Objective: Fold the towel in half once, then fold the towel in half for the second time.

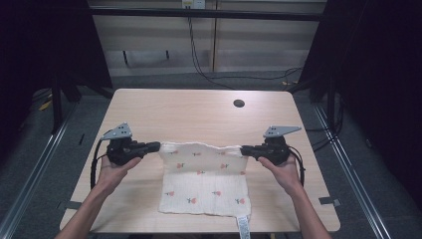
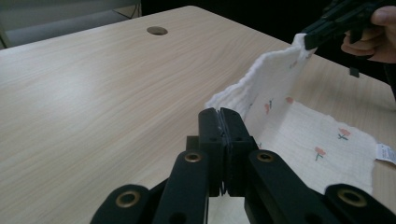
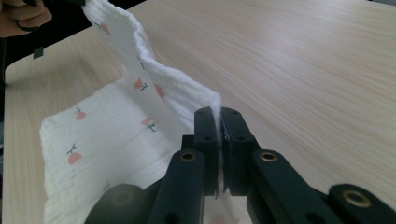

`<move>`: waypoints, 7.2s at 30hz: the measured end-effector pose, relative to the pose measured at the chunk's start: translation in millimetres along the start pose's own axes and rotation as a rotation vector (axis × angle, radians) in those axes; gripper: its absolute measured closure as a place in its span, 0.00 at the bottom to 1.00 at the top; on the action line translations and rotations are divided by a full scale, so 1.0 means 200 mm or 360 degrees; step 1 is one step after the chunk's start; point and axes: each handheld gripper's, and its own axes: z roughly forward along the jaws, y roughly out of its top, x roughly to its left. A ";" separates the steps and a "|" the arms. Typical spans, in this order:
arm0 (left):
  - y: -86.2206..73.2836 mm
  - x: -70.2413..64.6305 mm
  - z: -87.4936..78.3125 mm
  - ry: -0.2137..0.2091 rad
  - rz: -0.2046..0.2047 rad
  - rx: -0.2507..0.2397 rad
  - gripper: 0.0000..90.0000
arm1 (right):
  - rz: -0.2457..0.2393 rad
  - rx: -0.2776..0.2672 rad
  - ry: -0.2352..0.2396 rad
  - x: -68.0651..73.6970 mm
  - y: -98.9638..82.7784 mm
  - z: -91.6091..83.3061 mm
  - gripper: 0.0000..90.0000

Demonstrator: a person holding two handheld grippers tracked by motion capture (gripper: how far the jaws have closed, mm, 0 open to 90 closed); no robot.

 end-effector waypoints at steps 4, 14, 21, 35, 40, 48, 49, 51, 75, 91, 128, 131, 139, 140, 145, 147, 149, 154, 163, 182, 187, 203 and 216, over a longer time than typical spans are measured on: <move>-0.01 -0.02 -0.02 -0.0027 -0.0014 -0.0026 0.99 | -0.0029 -0.0007 0.0001 0.03 0.00 -0.04 0.96; -0.06 -0.12 -0.09 -0.0066 0.0037 0.0019 0.99 | -0.0074 0.0016 0.0012 0.14 -0.07 -0.12 0.96; -0.11 -0.14 -0.10 -0.0073 0.0039 0.0054 0.99 | -0.0097 0.0061 0.0041 0.20 -0.11 -0.13 0.95; -0.24 -0.20 -0.12 -0.0141 -0.0026 0.0135 0.99 | -0.0075 0.0136 0.0095 0.27 -0.22 -0.10 0.95; -0.30 -0.21 -0.10 -0.0156 -0.0033 0.0188 0.99 | -0.0056 0.0185 0.0102 0.28 -0.28 -0.07 0.95; -0.34 -0.26 -0.09 -0.0180 -0.0012 0.0262 0.98 | -0.0037 0.0246 0.0129 0.29 -0.35 -0.06 0.94; -0.34 -0.26 -0.09 -0.0180 -0.0012 0.0262 0.98 | -0.0038 0.0254 0.0129 0.30 -0.35 -0.06 0.94; -0.35 -0.27 -0.08 -0.0202 -0.0013 0.0279 0.98 | -0.0042 0.0266 0.0121 0.30 -0.35 -0.07 0.93; -0.42 -0.34 -0.05 -0.0317 0.0015 0.0454 0.90 | -0.0017 0.0427 0.0138 0.37 -0.49 -0.06 0.83; -0.35 -0.24 -0.09 -0.0153 -0.0145 0.0285 0.49 | 0.0008 0.0296 0.0098 0.40 -0.39 -0.06 0.67; -0.22 0.01 0.18 0.0051 -0.0206 0.0345 0.39 | -0.0271 0.0420 0.0509 0.87 -0.01 0.69 0.59; -0.22 0.01 0.17 0.0049 -0.0203 0.0346 0.38 | -0.0287 0.0452 0.0517 0.89 -0.02 0.74 0.59; -0.23 0.01 0.18 0.0048 -0.0200 0.0358 0.37 | -0.0377 0.0465 0.0478 0.93 -0.06 0.86 0.52; -0.23 0.01 0.18 0.0051 -0.0201 0.0358 0.37 | -0.0388 0.0458 0.0469 0.93 -0.05 0.86 0.51; -0.23 0.02 0.18 0.0062 -0.0194 0.0358 0.37 | -0.0409 0.0462 0.0501 0.95 -0.06 0.89 0.51; -0.23 0.02 0.18 0.0062 -0.0194 0.0364 0.37 | -0.0429 0.0473 0.0517 0.97 -0.08 0.90 0.51; -0.23 0.02 0.18 0.0060 -0.0187 0.0367 0.37 | -0.0501 0.0430 0.0461 1.00 -0.09 0.90 0.51; -0.23 0.02 0.18 0.0064 -0.0187 0.0371 0.37 | -0.0601 0.0394 0.0351 1.04 -0.11 0.90 0.60; -0.24 0.03 0.19 0.0045 -0.0205 0.0370 0.39 | -0.0571 0.0380 0.0315 1.00 -0.10 0.90 0.85; -0.28 -0.01 0.28 -0.0042 -0.0076 0.0530 0.64 | -0.0417 0.0388 0.0397 0.93 -0.10 0.90 0.92; -0.30 -0.03 0.29 -0.0069 -0.0044 0.0580 0.72 | -0.0415 0.0390 0.0396 0.93 -0.10 0.90 0.92; -0.29 -0.07 0.26 -0.0123 -0.0039 0.0528 0.96 | -0.0405 0.0403 0.0416 0.94 -0.08 0.87 0.94; -0.25 -0.05 0.18 -0.0154 -0.0116 0.0415 0.96 | -0.0336 0.0286 0.0419 0.96 -0.03 0.80 0.94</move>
